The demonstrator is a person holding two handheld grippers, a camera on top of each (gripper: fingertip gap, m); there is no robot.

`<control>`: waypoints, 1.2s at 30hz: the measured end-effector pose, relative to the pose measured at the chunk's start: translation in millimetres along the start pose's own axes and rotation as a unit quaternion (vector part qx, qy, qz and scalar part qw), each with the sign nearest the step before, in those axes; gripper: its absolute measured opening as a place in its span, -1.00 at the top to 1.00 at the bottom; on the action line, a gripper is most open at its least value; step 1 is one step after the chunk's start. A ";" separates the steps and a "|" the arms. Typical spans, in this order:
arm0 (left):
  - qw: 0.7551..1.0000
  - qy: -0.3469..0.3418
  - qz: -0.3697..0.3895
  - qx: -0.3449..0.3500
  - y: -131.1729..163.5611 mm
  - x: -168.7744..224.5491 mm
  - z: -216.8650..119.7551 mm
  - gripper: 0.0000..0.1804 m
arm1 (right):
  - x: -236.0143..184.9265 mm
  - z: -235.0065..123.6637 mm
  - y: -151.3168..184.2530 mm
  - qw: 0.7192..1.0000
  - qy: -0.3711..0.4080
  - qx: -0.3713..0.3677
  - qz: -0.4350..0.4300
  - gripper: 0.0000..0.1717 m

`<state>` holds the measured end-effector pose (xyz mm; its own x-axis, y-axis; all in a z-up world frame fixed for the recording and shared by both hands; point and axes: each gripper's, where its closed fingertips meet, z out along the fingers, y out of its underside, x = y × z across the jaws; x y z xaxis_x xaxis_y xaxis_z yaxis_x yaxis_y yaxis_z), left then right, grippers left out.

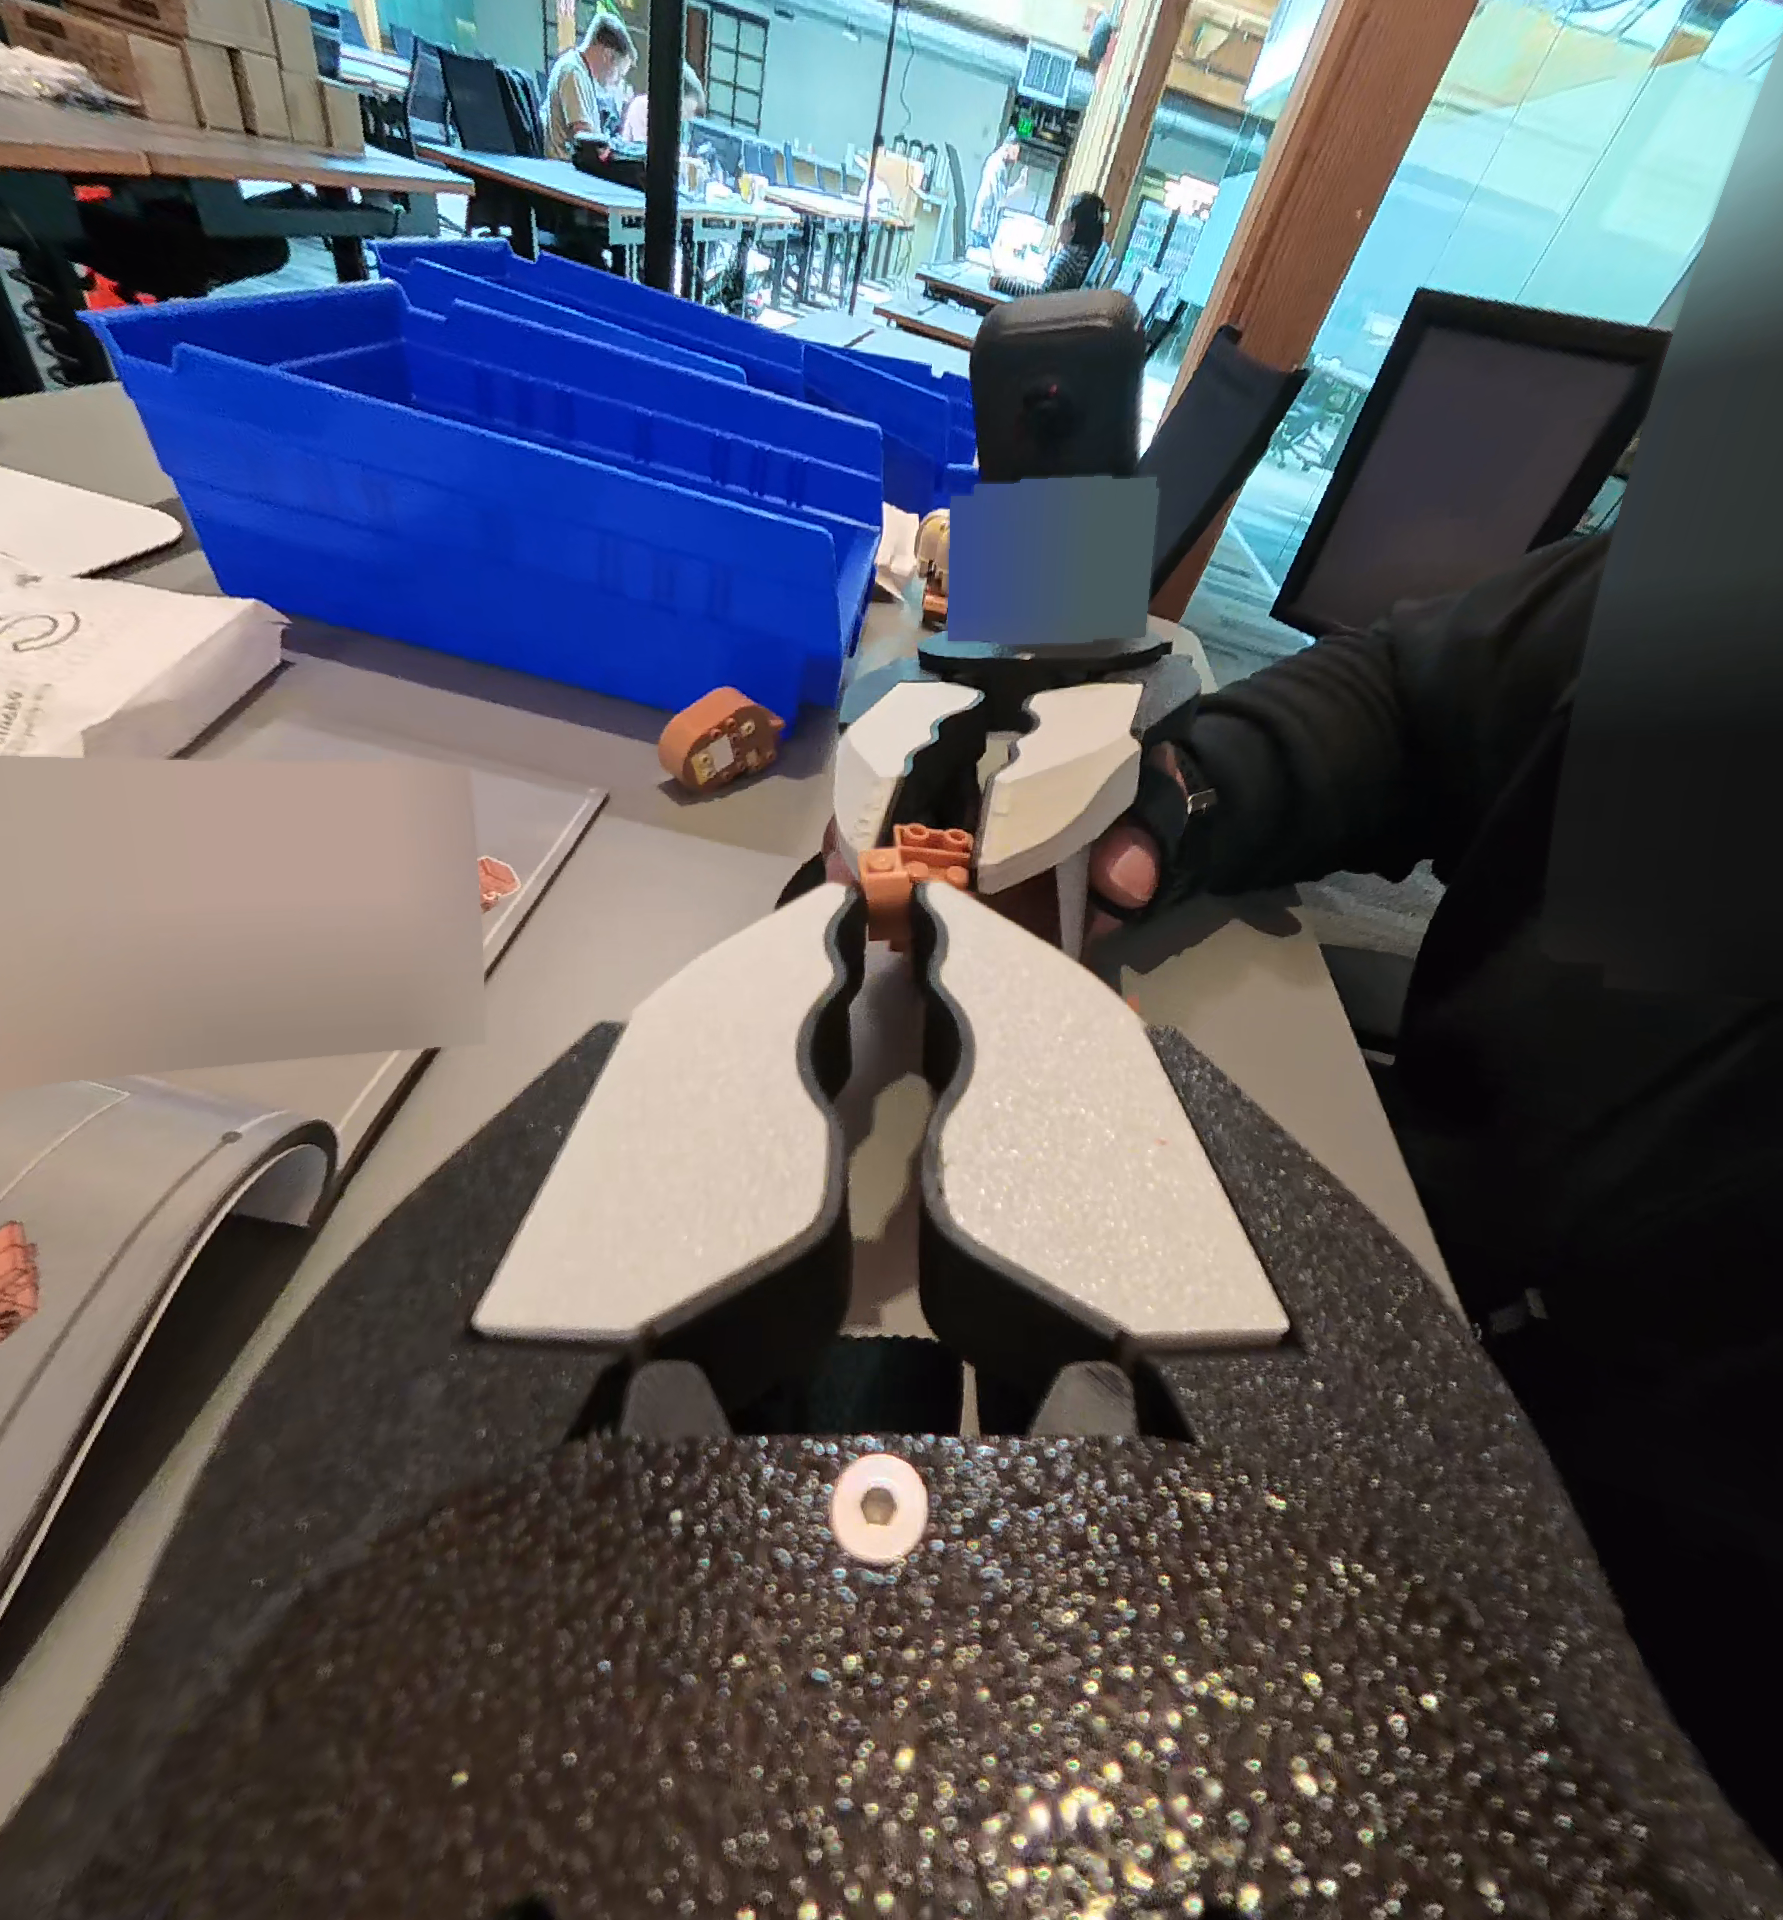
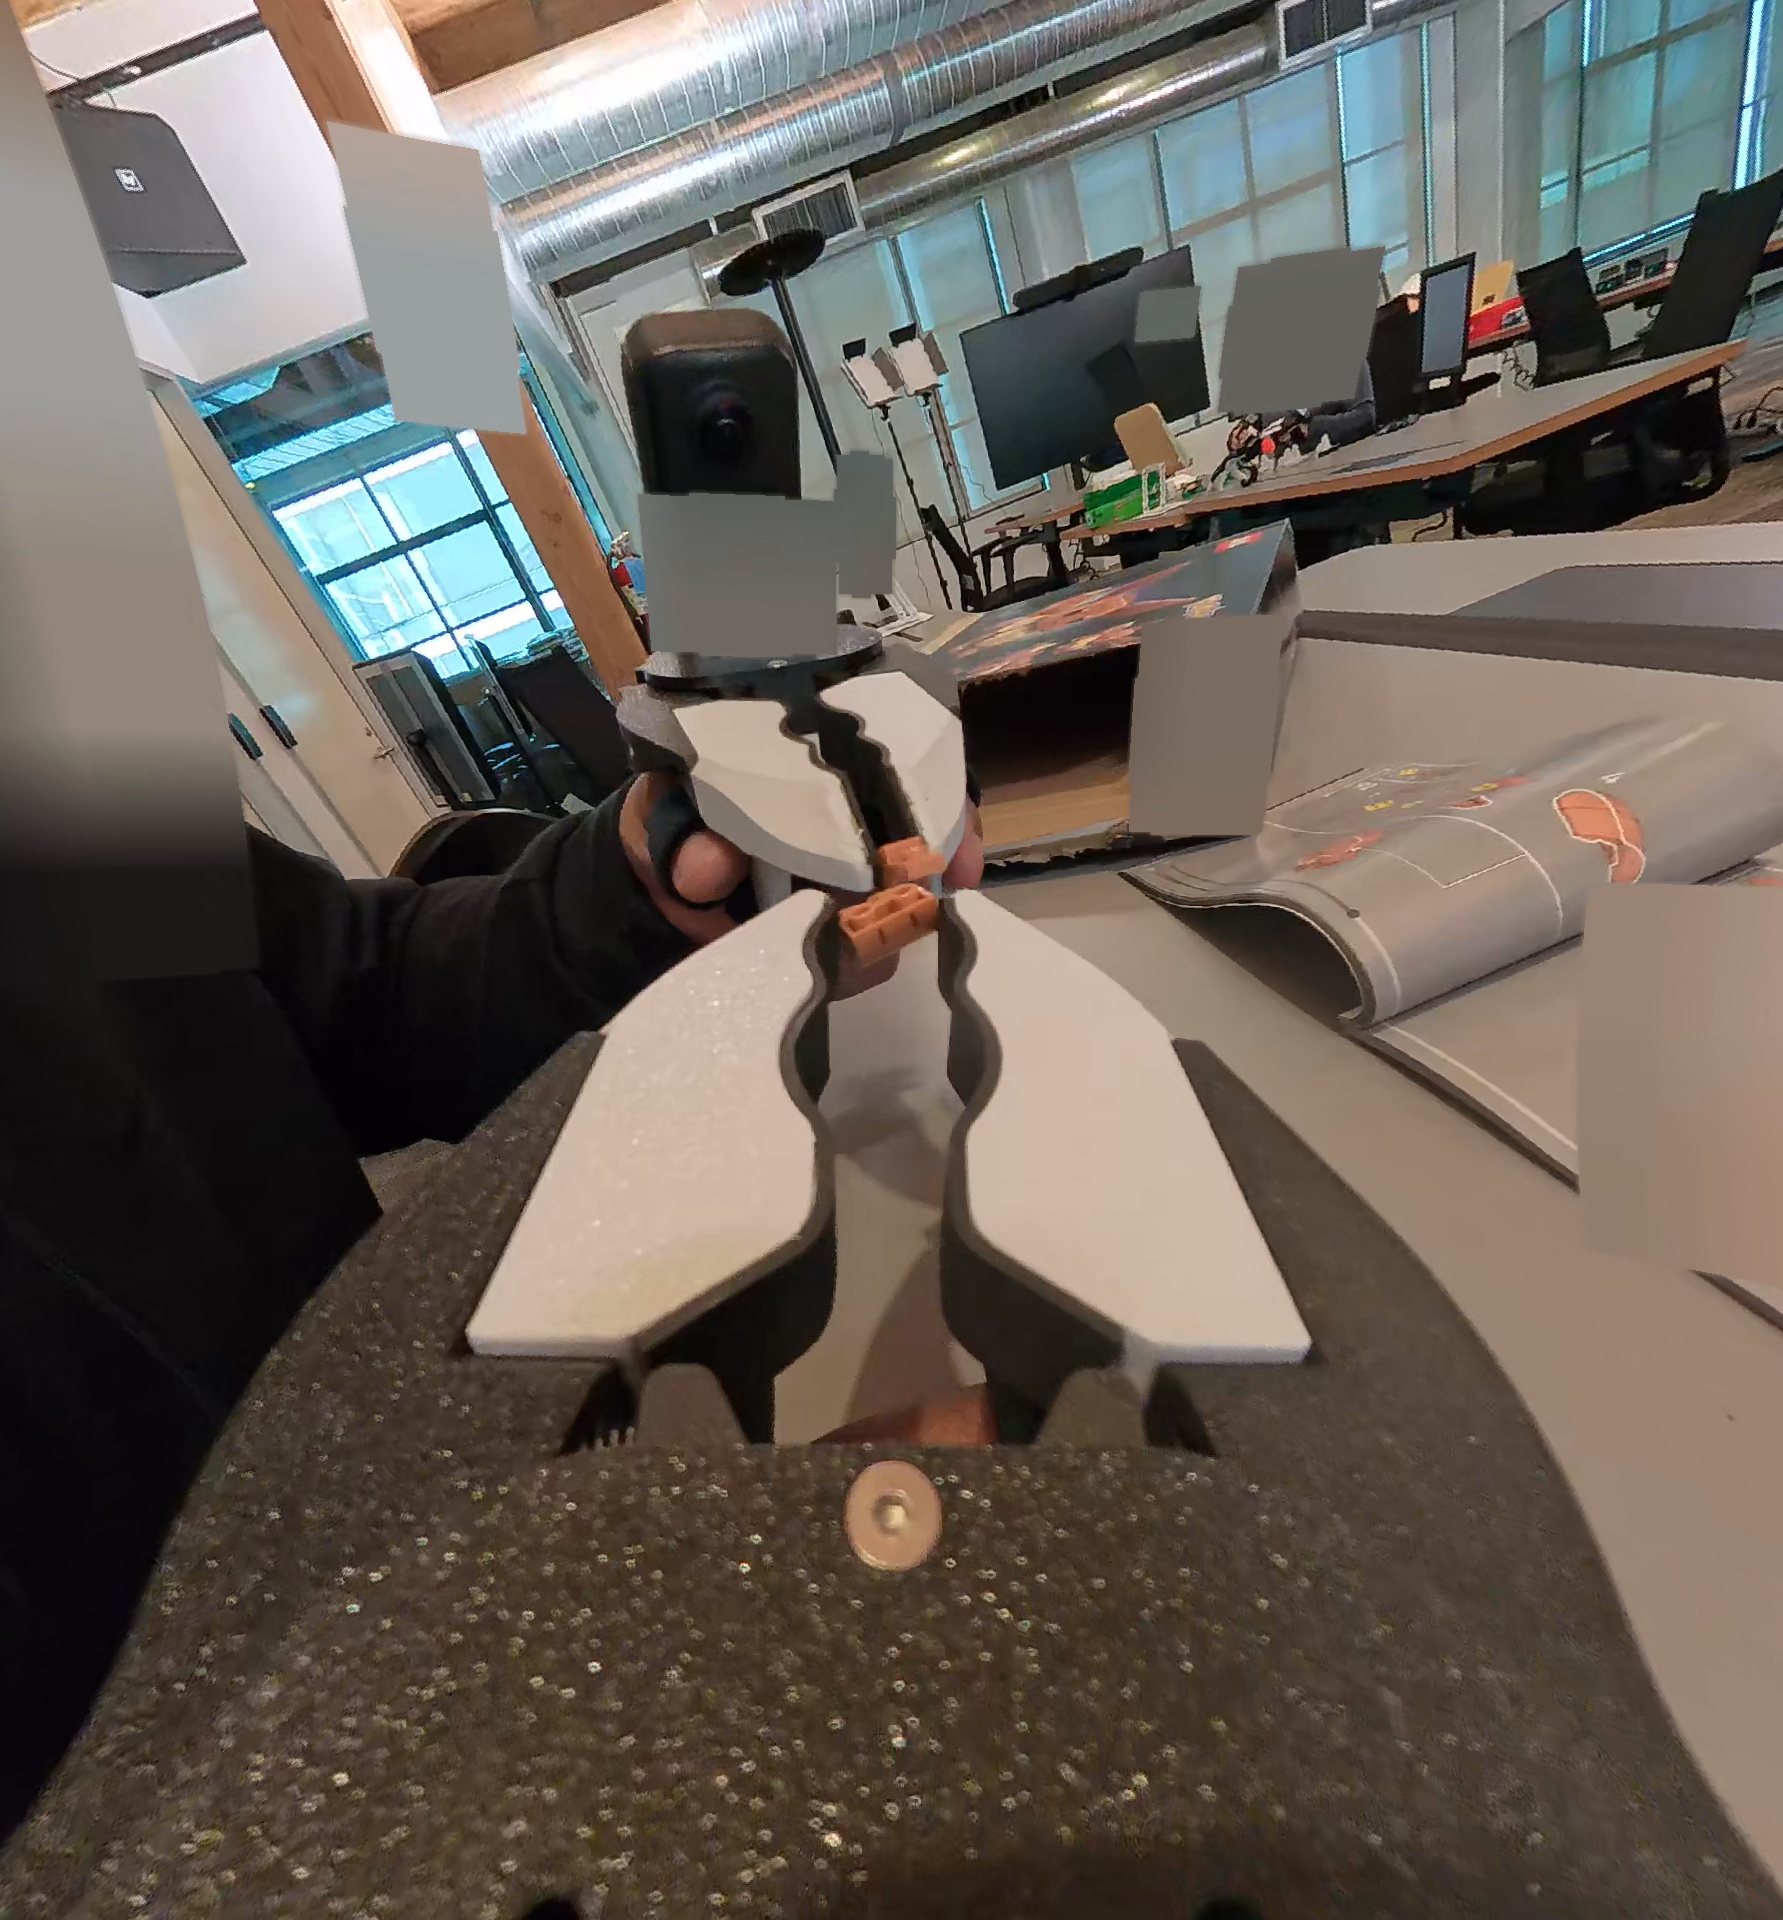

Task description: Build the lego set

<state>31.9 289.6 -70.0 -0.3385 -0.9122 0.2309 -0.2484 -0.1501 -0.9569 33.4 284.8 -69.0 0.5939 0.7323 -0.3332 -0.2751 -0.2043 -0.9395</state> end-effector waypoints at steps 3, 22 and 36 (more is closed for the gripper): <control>1.000 -0.001 0.013 -0.009 0.7 2.3 0.2 0.92 | -3.1 1.1 1.2 1.000 -0.002 -0.001 -0.007 0.80; 0.997 0.003 0.065 -0.035 0.0 13.9 -1.3 0.91 | -8.6 1.7 0.7 1.000 -0.004 0.005 -0.012 0.80; 0.998 0.004 0.062 -0.033 -0.3 15.3 0.0 0.90 | -10.4 1.0 -1.5 1.000 -0.016 0.015 0.004 0.80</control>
<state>26.8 275.7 -66.1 -0.3777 -0.9189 0.1135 -0.2628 -0.0111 -0.9648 26.9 278.2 -64.1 0.5679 0.7505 -0.3380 -0.3022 -0.1919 -0.9337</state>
